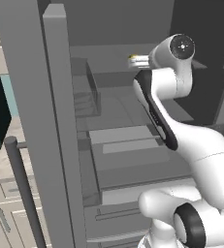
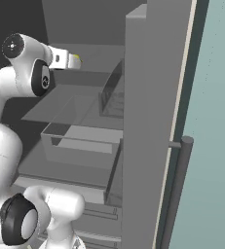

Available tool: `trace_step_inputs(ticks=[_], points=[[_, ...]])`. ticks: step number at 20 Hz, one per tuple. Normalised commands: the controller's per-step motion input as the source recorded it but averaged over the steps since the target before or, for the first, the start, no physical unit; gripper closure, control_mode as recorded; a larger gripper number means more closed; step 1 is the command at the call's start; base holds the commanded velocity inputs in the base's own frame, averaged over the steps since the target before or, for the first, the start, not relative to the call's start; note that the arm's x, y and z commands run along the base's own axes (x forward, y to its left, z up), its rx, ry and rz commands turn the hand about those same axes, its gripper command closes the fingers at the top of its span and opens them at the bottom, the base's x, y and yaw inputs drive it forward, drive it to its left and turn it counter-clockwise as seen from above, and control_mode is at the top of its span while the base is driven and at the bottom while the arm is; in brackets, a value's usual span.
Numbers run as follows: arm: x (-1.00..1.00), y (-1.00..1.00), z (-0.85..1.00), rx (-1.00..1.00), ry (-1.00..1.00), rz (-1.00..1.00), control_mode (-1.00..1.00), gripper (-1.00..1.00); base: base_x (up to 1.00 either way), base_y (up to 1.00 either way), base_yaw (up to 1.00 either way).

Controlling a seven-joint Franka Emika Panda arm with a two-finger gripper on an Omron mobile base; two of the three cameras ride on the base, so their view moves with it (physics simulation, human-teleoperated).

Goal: Retrieve a lemon from the fridge and place it on the cutting board with the fish.

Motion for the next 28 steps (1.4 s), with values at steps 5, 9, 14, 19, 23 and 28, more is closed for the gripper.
trace_step_inputs(ticks=[5,9,14,19,23,28], points=[[0.71,0.00,0.00,0.00,0.01,0.00,-1.00,-1.00,0.00,0.00,0.00],[0.45,0.00,0.00,0.00,0.02,0.01,-1.00,-1.00,0.00,0.00,0.00],[0.38,0.00,0.00,0.00,0.06,0.02,-1.00,-1.00,0.00,0.00,0.00],[0.25,0.00,0.00,0.00,0.08,0.02,-1.00,-1.00,0.00,0.00,0.00],[0.41,0.00,0.00,0.00,0.02,0.03,-1.00,-1.00,0.00,0.00,0.00],[0.22,0.00,-0.03,0.00,0.00,0.01,-1.00,-1.00,0.00,0.00,0.00]])
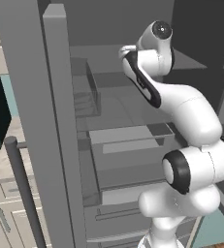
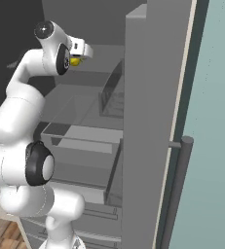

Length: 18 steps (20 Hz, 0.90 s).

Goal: Retrieve a lemon from the fridge and place it on the cutting board with the fish.

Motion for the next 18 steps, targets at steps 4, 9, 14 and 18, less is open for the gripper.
trace_step_inputs(ticks=[4,9,14,18], points=[[0.11,0.02,-0.04,0.00,0.02,0.00,-1.00,-1.00,0.00,0.00,0.00],[0.07,0.07,-0.05,0.00,0.02,0.00,-1.00,-1.00,0.00,0.00,0.00],[0.02,0.05,-0.11,0.00,0.03,0.00,-1.00,-1.00,0.00,0.00,0.00],[0.10,0.00,-0.10,0.00,0.00,0.00,-1.00,-1.00,0.00,0.00,0.00]])
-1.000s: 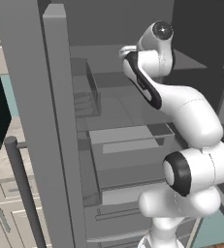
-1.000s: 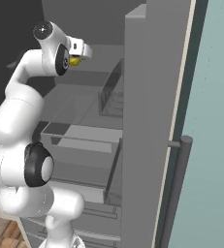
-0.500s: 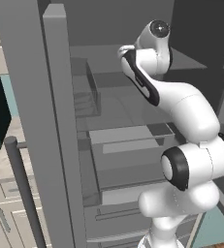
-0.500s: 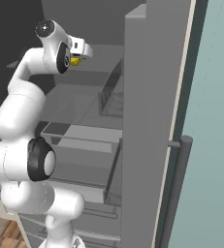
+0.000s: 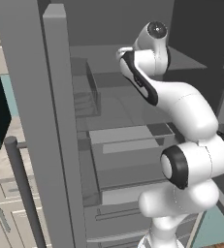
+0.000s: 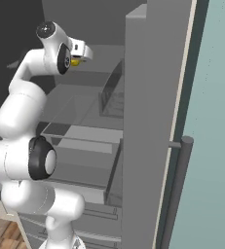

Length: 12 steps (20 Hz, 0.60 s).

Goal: Retrieve a lemon from the fridge and place it on the cutting board with the fish.

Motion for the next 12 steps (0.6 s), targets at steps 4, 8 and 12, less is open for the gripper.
trace_step_inputs(ticks=[4,8,12], points=[[0.13,0.00,-0.07,0.00,0.00,0.00,-1.00,-1.00,0.00,0.00,0.00],[0.13,0.00,-0.01,0.00,0.00,0.00,-1.00,-1.00,0.00,0.00,0.00],[0.10,0.00,-0.01,0.00,0.00,0.00,-1.00,-1.00,0.00,0.00,0.00]])
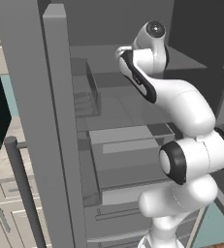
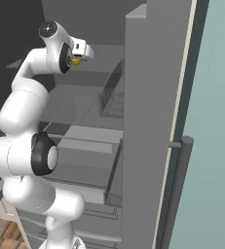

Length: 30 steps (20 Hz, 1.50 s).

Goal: Retrieve a lemon from the fridge and place it on the cutting board with the fish.

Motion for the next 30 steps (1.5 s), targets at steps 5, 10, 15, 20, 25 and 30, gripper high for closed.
trace_step_inputs(ticks=[5,10,15,20,25,30], points=[[0.05,0.00,-0.09,0.00,0.06,0.00,-1.00,1.00,0.00,0.00,0.00],[0.01,0.00,-0.07,0.00,0.03,0.00,-1.00,1.00,0.00,0.00,0.00],[0.00,0.02,-0.10,0.00,0.00,0.00,-1.00,1.00,0.00,0.00,0.00],[-0.17,0.00,-0.02,0.00,-0.20,0.00,-1.00,1.00,0.00,0.00,0.00],[-0.90,0.00,0.02,0.02,-0.23,0.00,-1.00,1.00,0.00,0.00,0.00],[-1.00,-0.02,0.31,0.04,-0.01,0.00,-1.00,1.00,0.00,0.00,0.00]])
